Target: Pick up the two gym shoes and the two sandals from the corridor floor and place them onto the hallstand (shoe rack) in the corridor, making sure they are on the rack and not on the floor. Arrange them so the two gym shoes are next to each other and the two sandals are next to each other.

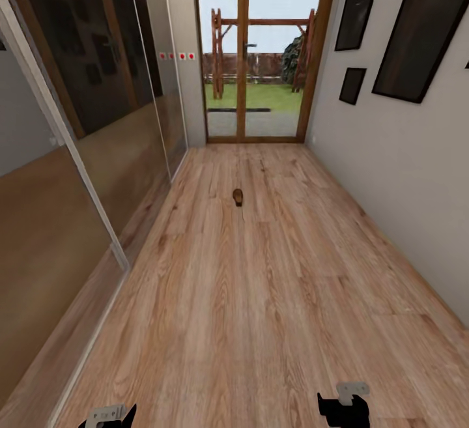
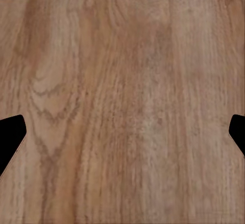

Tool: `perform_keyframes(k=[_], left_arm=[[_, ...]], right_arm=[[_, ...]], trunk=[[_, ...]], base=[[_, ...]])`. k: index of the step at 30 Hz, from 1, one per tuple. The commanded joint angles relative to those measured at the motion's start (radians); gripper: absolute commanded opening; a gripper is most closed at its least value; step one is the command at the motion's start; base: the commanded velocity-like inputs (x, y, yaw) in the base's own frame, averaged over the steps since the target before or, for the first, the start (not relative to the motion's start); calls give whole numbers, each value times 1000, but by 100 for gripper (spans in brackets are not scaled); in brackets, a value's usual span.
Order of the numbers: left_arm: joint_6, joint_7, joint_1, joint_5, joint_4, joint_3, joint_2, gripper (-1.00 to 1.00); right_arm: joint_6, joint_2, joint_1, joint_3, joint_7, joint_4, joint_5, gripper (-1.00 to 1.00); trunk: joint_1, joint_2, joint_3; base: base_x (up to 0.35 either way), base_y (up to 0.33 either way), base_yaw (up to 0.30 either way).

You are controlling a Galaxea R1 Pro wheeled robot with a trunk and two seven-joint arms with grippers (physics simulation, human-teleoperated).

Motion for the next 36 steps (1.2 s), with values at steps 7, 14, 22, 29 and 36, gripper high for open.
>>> perform_keyframes(k=[7, 14, 22, 29, 36], left_arm=[[0, -10, -1, 7, 1, 4, 0, 100], [0, -10, -1, 6, 1, 4, 0, 100], [0, -10, -1, 6, 1, 4, 0, 100], [0, -10, -1, 6, 1, 4, 0, 100], [0, -10, -1, 6, 1, 4, 0, 100]], right_arm=[[-3, -5, -1, -8, 1, 1, 11, 100], [-3, -6, -1, -8, -1, 1, 12, 100], [-3, -4, -1, -8, -2, 2, 12, 100], [-3, -2, -1, -8, -2, 3, 12, 100], [-3, -2, -1, -8, -2, 3, 12, 100]], trunk=[[0, 0, -1], [0, 0, -1], [0, 0, -1], [0, 0, -1], [0, 0, -1]], base=[[323, -77, 0], [306, -127, 0], [305, -130, 0], [305, -130, 0], [305, -130, 0]])
